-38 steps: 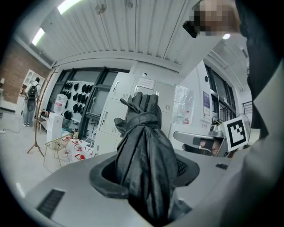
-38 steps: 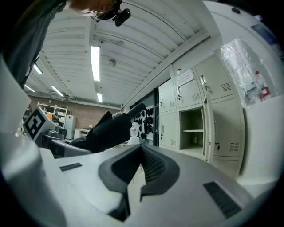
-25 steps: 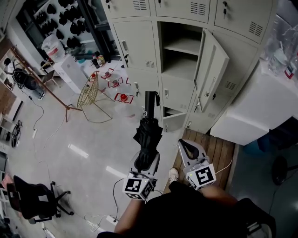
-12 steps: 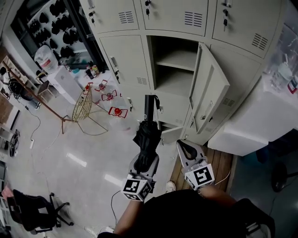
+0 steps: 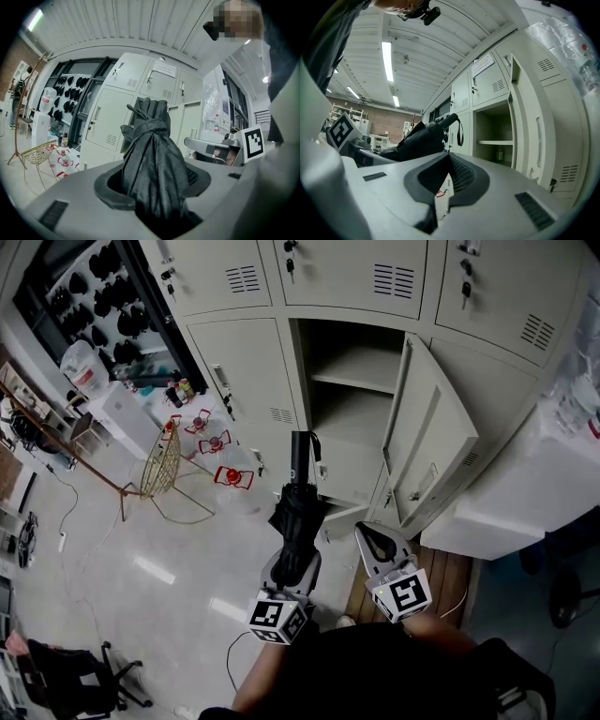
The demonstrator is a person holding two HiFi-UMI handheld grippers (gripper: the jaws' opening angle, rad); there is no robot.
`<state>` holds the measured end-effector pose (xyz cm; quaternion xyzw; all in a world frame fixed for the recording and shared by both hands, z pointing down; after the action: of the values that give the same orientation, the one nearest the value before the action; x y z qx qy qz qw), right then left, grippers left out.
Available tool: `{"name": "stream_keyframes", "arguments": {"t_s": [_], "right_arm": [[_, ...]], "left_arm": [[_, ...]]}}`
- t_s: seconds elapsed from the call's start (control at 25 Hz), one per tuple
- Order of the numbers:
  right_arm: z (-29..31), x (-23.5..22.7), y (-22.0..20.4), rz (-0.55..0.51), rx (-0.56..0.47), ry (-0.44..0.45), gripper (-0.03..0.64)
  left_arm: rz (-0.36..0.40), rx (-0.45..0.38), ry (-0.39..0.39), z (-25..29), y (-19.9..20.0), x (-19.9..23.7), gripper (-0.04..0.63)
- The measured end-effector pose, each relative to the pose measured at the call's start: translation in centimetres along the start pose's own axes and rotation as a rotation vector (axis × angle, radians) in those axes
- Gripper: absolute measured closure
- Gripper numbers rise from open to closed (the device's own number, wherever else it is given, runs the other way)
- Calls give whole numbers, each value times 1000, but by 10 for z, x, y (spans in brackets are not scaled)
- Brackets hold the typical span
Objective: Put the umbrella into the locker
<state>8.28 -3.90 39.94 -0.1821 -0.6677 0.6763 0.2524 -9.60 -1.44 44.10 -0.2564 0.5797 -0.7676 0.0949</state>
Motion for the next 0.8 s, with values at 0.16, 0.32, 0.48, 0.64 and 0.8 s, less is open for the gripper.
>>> {"name": "stream_keyframes", "arguments": {"t_s": [0.16, 0.32, 0.48, 0.64, 0.8], "right_arm": [[16, -6, -13, -18, -13, -33, 618], [37, -5, -40, -22, -6, -66, 618], [58, -2, -62, -8, 23, -117, 618], [82, -2, -67, -12, 43, -181, 618], [98, -4, -66, -15, 49, -249, 618]], "left_arm": [[-3, -10, -35, 22, -9, 21, 359], [18, -32, -74, 46, -16, 47, 359], [49, 17, -124, 66, -24, 71, 359], [56, 78, -179, 82, -26, 96, 359], [52, 140, -230, 97, -28, 116, 360]]}}
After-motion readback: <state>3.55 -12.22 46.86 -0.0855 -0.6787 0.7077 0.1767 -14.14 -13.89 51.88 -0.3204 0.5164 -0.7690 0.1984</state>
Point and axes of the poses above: the fingertips, and each gripper's own axes: z forward along the fingers, x to its left, y out of its top, the point moved 6 cm from there along -z, backward along the fingers, and after that the axes turned 5 degrees about x, right-handed, at the moved point
